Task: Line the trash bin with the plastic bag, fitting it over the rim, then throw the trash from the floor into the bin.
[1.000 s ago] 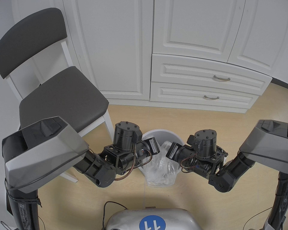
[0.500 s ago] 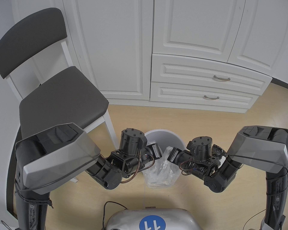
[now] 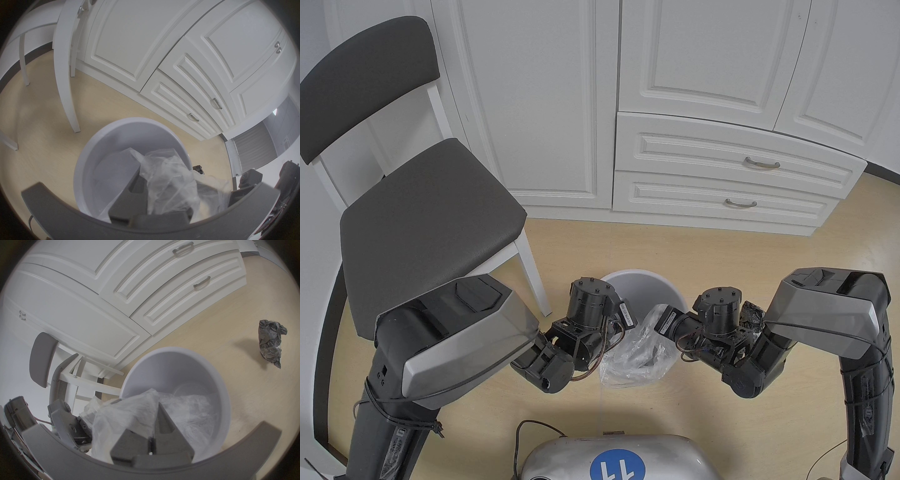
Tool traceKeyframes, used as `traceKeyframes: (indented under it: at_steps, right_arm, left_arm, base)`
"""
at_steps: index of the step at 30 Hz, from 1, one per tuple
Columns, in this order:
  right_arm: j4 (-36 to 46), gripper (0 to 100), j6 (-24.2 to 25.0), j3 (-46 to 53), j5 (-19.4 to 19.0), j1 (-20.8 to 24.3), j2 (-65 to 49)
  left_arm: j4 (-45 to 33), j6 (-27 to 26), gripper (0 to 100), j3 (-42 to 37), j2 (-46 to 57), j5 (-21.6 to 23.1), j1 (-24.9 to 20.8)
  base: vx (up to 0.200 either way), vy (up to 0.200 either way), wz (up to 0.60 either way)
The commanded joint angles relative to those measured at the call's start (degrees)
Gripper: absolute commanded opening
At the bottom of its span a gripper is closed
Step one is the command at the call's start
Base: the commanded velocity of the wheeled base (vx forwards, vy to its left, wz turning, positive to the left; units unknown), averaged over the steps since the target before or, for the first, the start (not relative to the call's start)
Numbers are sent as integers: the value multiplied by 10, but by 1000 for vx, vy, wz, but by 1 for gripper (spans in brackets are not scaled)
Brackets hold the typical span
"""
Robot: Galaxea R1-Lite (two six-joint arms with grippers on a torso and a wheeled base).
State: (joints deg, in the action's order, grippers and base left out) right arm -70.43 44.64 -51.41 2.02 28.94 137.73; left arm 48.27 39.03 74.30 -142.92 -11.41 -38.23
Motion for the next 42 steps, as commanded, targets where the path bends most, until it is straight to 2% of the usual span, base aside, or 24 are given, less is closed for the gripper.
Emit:
traceKeyframes:
  at_steps: [1,6,9,13,15,18,20,25,34,42]
  right_arm:
    - [-1,0,-1,10,2,-2,-26]
    - [9,0,-22,31,0,-6,-77]
    - [10,0,-84,53,0,-22,-99]
    - [10,0,-114,65,-1,-35,-111]
    - [10,0,-125,66,-1,-48,-111]
    - [11,0,-180,71,-1,-72,-104]
    - [11,0,-209,81,-1,-83,-103]
    - [11,0,-253,98,-1,-95,-98]
    - [13,0,-396,143,7,-136,-85]
    - [20,0,-465,166,32,-152,-83]
  left_arm:
    - [-1,-6,0,-16,28,-1,4]
    - [-2,-36,0,-65,96,8,8]
    - [7,-63,0,-105,139,39,25]
    - [8,-70,0,-132,178,65,46]
    - [1,-81,0,-151,200,96,62]
    - [-3,-117,0,-187,218,155,89]
    - [-9,-135,0,-197,218,177,100]
    - [-19,-154,0,-195,195,185,110]
    - [-36,-154,0,-178,164,190,121]
    - [-39,-153,0,-173,142,190,114]
  base:
    - [0,0,0]
    - [0,0,0]
    - [0,0,0]
    - [0,0,0]
    - [0,0,0]
    - [0,0,0]
    - [0,0,0]
    - [0,0,0]
    - [0,0,0]
    - [0,0,0]
